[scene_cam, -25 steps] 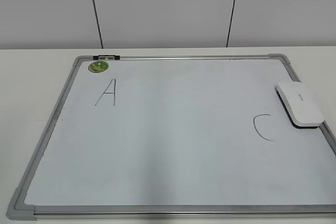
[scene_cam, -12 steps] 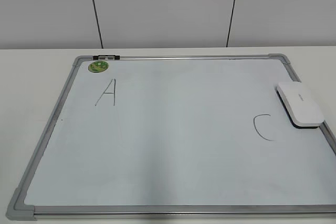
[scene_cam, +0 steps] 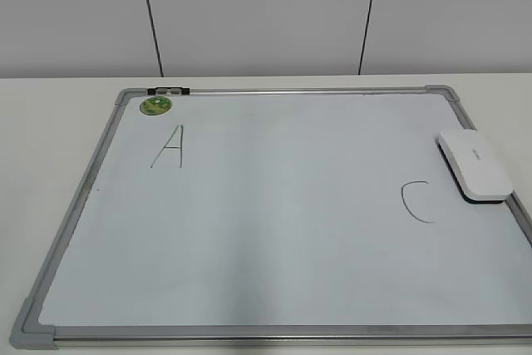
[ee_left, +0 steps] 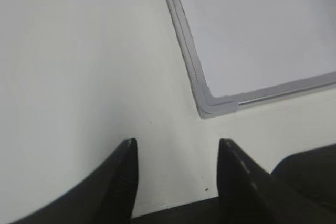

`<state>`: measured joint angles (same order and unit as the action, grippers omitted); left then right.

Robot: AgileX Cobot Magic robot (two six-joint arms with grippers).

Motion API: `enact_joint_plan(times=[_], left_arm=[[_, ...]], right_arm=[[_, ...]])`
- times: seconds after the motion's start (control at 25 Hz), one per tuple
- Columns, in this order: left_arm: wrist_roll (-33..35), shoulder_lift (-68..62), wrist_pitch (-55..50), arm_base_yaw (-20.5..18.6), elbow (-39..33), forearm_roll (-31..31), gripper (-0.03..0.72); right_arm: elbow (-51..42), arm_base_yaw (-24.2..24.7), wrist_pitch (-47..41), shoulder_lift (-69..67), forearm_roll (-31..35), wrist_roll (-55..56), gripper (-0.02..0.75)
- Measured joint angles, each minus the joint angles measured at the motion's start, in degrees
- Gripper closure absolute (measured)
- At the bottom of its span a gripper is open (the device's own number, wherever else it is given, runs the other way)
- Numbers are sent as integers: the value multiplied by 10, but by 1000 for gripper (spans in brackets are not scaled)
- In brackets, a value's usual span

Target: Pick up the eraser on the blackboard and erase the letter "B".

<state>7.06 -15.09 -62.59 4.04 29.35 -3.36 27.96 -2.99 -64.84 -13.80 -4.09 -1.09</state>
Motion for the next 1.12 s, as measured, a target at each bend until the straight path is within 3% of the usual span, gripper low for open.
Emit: enact_joint_plan(times=[0.16, 0.28, 0.52, 1.12], left_arm=[[0, 69, -1, -46, 0, 0, 355], [0, 115, -2, -59, 0, 0, 370], [0, 146, -6, -59, 0, 1, 392], [0, 146, -7, -60, 0, 1, 440]], right_arm=[[0, 11, 0, 48, 0, 0, 147], [0, 15, -1, 88, 0, 0, 147], [0, 15, -3, 146, 0, 0, 147], [0, 15, -3, 147, -1, 0, 148]])
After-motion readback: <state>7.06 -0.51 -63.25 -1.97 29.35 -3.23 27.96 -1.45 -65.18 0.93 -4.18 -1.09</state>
